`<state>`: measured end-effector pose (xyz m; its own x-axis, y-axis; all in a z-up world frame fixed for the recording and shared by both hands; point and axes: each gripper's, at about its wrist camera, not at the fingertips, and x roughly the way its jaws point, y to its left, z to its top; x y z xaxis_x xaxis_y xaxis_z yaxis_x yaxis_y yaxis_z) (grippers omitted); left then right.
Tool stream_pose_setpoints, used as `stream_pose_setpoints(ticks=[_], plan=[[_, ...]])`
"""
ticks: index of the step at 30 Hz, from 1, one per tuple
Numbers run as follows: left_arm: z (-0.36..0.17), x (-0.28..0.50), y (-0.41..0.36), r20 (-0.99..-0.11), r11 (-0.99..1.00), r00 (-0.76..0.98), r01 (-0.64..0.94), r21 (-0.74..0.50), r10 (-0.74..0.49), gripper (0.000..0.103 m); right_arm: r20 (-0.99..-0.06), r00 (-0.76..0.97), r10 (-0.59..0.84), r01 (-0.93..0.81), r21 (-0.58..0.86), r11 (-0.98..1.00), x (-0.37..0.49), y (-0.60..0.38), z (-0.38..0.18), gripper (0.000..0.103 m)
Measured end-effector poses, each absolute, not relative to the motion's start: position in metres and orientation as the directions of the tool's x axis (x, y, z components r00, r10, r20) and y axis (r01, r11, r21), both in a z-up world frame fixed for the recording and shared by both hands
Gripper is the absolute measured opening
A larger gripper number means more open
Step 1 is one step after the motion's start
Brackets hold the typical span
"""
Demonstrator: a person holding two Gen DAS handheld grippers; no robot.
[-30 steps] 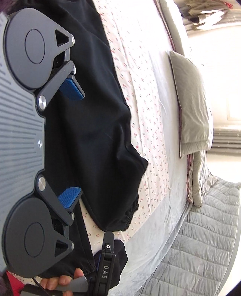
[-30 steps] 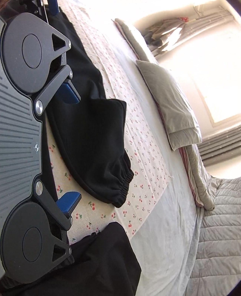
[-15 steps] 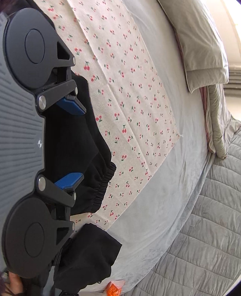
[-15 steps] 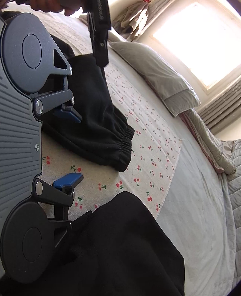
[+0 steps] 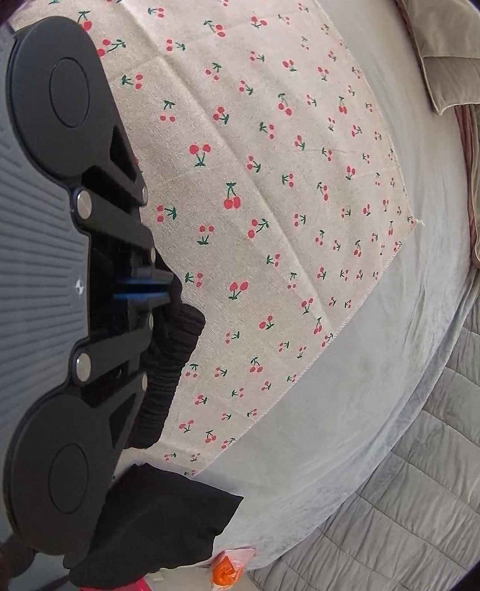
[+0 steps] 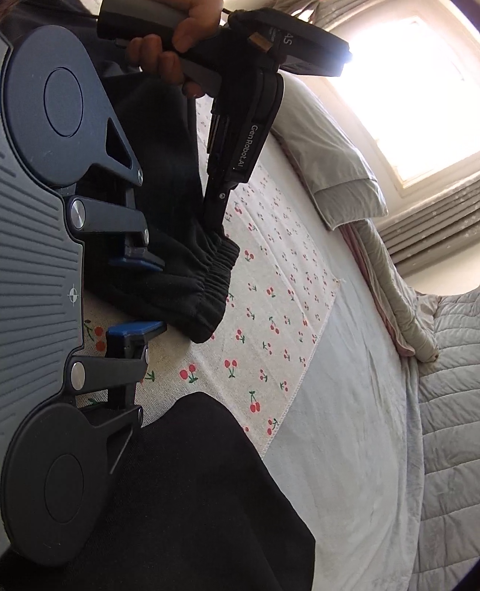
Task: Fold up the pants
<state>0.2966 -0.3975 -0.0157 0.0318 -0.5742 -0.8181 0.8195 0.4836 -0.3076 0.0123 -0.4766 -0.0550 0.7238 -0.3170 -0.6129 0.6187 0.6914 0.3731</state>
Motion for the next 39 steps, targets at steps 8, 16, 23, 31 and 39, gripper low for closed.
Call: stream_pose_setpoints(ticks=[8, 16, 23, 31, 39], plan=[[0.015, 0.271, -0.402, -0.681, 0.465, 0.209, 0.859, -0.215, -0.702, 0.0, -0.506, 0.71, -0.489, 0.657, 0.228, 0.718, 0.011, -0.454, -0.036, 0.006], [-0.01, 0.256, -0.45, -0.637, 0.441, 0.252, 0.884, -0.156, -0.729, 0.0, -0.548, 0.639, -0.54, 0.725, 0.195, 0.66, 0.013, -0.471, -0.042, 0.005], [-0.035, 0.254, -0.444, -0.614, 0.486, 0.294, 0.857, -0.17, -0.733, 0.003, -0.593, 0.608, -0.528, 0.736, 0.171, 0.655, 0.014, -0.474, -0.048, 0.007], [0.002, 0.238, -0.392, -0.594, 0.605, 0.394, 0.77, -0.202, -0.701, 0.072, -0.575, 0.621, -0.533, 0.708, 0.119, 0.696, 0.001, -0.46, -0.027, 0.064], [0.026, 0.204, -0.289, -0.64, 0.751, 0.531, 0.651, -0.112, -0.556, 0.099, -0.62, 0.641, -0.452, 0.662, 0.15, 0.734, -0.022, -0.446, -0.007, 0.081]])
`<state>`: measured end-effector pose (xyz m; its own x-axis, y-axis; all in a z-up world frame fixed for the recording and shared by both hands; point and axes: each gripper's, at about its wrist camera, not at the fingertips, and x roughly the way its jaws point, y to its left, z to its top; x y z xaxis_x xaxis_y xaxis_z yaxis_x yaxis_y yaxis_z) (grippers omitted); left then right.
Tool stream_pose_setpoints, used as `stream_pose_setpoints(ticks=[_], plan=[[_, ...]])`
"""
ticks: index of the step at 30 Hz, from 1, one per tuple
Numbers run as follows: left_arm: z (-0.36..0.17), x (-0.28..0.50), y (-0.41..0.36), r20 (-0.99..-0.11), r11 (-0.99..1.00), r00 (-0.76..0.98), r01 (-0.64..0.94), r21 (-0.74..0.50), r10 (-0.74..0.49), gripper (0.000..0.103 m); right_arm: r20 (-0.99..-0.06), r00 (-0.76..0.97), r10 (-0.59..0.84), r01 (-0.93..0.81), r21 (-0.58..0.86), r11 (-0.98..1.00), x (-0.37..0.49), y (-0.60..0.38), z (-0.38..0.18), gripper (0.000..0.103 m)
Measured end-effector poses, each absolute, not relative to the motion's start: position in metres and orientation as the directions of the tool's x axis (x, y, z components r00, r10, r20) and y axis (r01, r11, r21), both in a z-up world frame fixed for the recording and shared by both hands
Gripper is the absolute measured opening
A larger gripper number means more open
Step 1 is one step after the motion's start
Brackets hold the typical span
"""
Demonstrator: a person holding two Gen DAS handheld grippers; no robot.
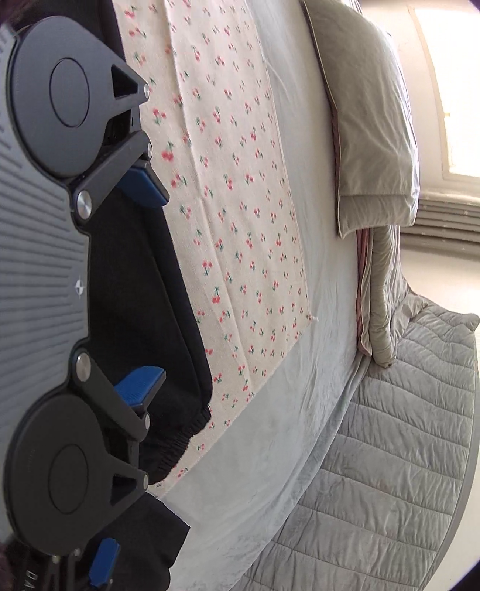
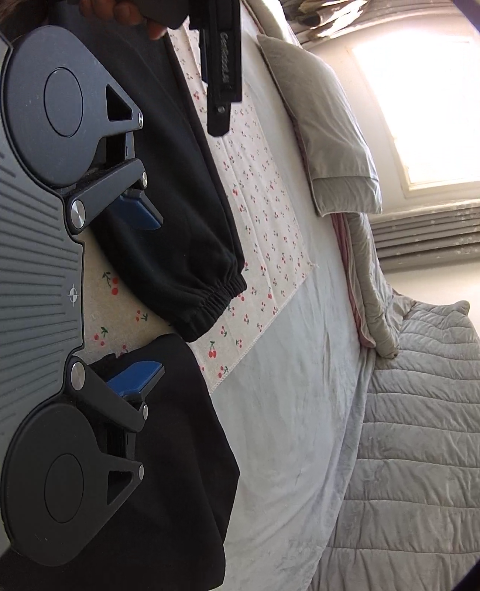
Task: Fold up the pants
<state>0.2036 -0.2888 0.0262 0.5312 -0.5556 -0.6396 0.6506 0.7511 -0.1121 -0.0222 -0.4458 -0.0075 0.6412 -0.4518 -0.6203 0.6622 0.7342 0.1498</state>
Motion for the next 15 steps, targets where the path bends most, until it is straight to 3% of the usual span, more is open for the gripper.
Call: stream_pose_setpoints(ticks=[6, 15], plan=[[0.04, 0.181, -0.205, -0.674, 0.84, 0.607, 0.541, -0.036, -0.42, 0.103, -0.651, 0.675, -0.347, 0.612, 0.231, 0.756, -0.037, -0.427, 0.001, 0.086], [0.045, 0.14, -0.089, -0.697, 0.916, 0.665, 0.401, 0.027, -0.27, 0.103, -0.673, 0.71, -0.208, 0.47, 0.233, 0.852, -0.044, -0.36, 0.007, 0.094]])
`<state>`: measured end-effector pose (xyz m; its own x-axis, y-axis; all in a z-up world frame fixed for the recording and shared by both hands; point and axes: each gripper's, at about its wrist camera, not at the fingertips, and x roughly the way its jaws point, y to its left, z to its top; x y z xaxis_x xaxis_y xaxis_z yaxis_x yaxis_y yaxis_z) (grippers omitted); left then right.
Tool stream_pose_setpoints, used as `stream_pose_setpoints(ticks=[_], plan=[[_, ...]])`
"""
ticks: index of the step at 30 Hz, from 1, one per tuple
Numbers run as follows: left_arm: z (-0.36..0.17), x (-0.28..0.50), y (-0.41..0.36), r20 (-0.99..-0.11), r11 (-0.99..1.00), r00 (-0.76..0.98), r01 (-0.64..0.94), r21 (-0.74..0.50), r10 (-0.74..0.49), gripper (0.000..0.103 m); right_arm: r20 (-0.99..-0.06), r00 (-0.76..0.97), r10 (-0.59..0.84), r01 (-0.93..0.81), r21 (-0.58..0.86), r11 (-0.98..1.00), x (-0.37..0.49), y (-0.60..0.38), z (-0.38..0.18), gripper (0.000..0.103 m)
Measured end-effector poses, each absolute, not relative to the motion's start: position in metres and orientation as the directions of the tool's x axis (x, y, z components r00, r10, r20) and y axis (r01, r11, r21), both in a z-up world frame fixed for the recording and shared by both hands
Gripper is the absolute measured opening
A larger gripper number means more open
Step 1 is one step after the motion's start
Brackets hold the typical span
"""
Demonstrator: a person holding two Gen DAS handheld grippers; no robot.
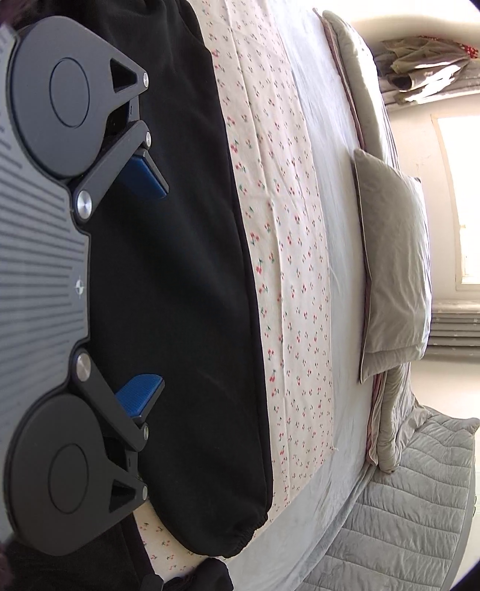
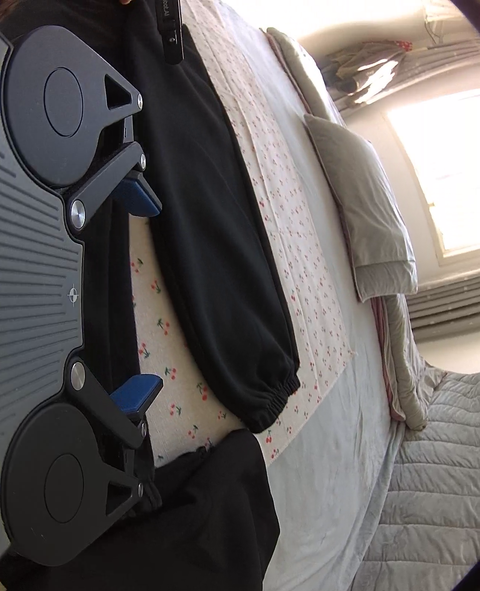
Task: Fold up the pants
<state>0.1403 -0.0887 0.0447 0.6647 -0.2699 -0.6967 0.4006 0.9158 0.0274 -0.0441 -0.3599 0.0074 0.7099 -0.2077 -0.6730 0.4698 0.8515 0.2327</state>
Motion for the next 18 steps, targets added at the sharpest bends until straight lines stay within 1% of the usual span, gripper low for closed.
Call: stream_pose_setpoints(ticks=[5, 7, 9, 12, 14, 18], plan=[[0.031, 0.112, -0.035, -0.71, 0.935, 0.676, 0.346, 0.072, -0.195, 0.103, -0.693, 0.711, -0.123, 0.36, 0.208, 0.909, -0.038, -0.32, 0.001, 0.095], [0.023, 0.095, -0.013, -0.716, 0.941, 0.682, 0.322, 0.108, -0.151, 0.103, -0.7, 0.704, -0.119, 0.347, 0.193, 0.918, -0.043, -0.315, 0.001, 0.095], [0.017, 0.083, 0.004, -0.712, 0.944, 0.692, 0.302, 0.134, -0.121, 0.103, -0.698, 0.7, -0.152, 0.353, 0.153, 0.923, -0.057, -0.319, 0.006, 0.095], [0.008, 0.062, 0.024, -0.705, 0.944, 0.7, 0.295, 0.145, -0.111, 0.103, -0.69, 0.679, -0.251, 0.408, 0.071, 0.91, -0.086, -0.336, 0.013, 0.095], [0.002, 0.051, 0.03, -0.708, 0.943, 0.695, 0.305, 0.131, -0.126, 0.103, -0.686, 0.654, -0.319, 0.465, 0.033, 0.884, -0.107, -0.353, 0.015, 0.095], [-0.002, 0.037, 0.028, -0.731, 0.922, 0.652, 0.378, 0.085, -0.2, 0.103, -0.682, 0.598, -0.42, 0.574, -0.001, 0.819, -0.138, -0.386, 0.01, 0.092]])
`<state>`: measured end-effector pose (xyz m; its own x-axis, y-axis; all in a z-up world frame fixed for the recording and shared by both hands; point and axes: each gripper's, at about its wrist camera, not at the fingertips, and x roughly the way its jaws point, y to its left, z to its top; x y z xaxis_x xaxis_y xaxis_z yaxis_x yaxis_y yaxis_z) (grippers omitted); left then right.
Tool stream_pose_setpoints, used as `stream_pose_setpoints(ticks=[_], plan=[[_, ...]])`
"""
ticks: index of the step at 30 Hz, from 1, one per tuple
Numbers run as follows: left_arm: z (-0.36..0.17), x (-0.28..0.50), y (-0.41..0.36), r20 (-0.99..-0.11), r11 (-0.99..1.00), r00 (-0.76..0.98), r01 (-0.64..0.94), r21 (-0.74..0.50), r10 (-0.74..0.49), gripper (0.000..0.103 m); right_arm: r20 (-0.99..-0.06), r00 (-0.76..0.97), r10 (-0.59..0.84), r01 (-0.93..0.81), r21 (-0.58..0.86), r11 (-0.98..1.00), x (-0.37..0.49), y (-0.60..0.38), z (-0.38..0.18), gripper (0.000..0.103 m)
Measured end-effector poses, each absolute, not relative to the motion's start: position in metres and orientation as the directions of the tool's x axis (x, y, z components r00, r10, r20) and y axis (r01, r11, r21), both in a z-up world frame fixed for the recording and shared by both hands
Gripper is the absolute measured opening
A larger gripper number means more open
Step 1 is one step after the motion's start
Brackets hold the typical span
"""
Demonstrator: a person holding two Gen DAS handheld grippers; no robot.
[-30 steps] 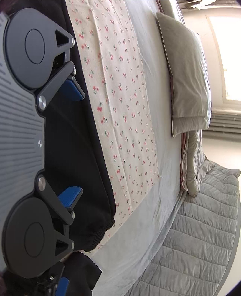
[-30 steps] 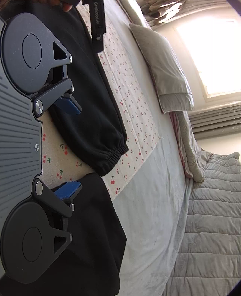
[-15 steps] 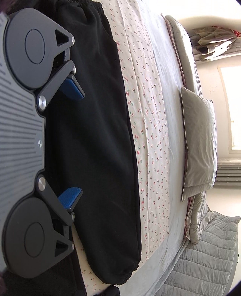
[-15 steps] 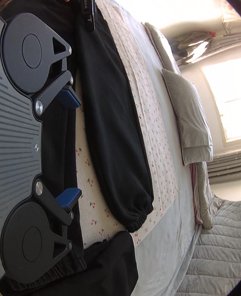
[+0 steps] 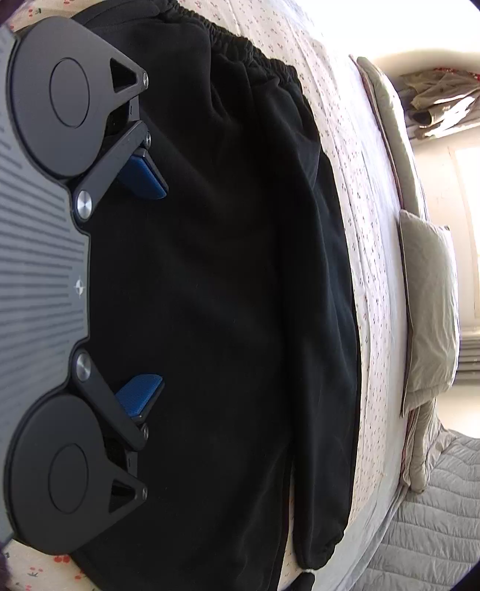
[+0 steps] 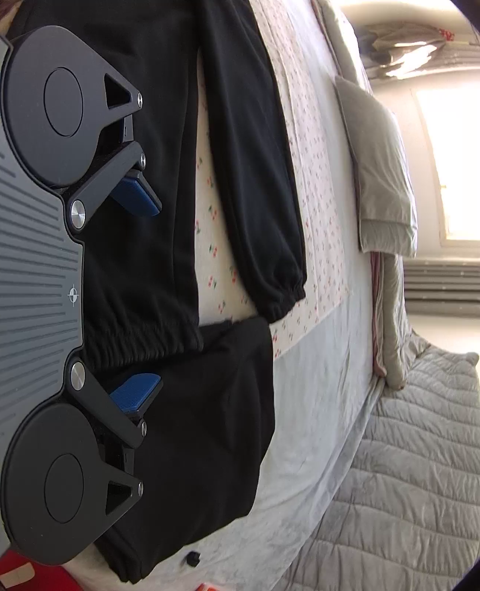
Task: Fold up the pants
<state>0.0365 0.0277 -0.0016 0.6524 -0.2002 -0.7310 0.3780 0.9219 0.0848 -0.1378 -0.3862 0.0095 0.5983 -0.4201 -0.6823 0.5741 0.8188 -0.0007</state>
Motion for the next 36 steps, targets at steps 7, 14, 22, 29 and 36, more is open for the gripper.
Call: stream_pose_setpoints(ticks=[7, 14, 22, 29, 36], plan=[[-0.005, 0.013, 0.01, -0.736, 0.867, 0.591, 0.499, 0.011, -0.331, 0.103, -0.695, 0.632, -0.341, 0.559, 0.104, 0.823, -0.16, -0.409, 0.001, 0.063], [-0.003, 0.01, 0.0, -0.731, 0.856, 0.591, 0.516, 0.017, -0.342, 0.103, -0.712, 0.611, -0.347, 0.589, 0.115, 0.8, -0.18, -0.404, 0.018, 0.056], [-0.011, 0.014, 0.014, -0.728, 0.847, 0.581, 0.532, 0.002, -0.364, 0.103, -0.79, 0.564, -0.24, 0.59, 0.182, 0.787, -0.187, -0.398, -0.005, 0.057], [-0.015, 0.008, 0.011, -0.731, 0.828, 0.574, 0.56, 0.021, -0.369, 0.103, -0.702, 0.64, -0.313, 0.59, 0.189, 0.785, -0.18, -0.389, 0.006, 0.009], [-0.018, 0.006, 0.016, -0.75, 0.817, 0.544, 0.576, 0.008, -0.376, 0.103, -0.72, 0.574, -0.389, 0.656, 0.12, 0.745, -0.194, -0.398, 0.011, 0.007]])
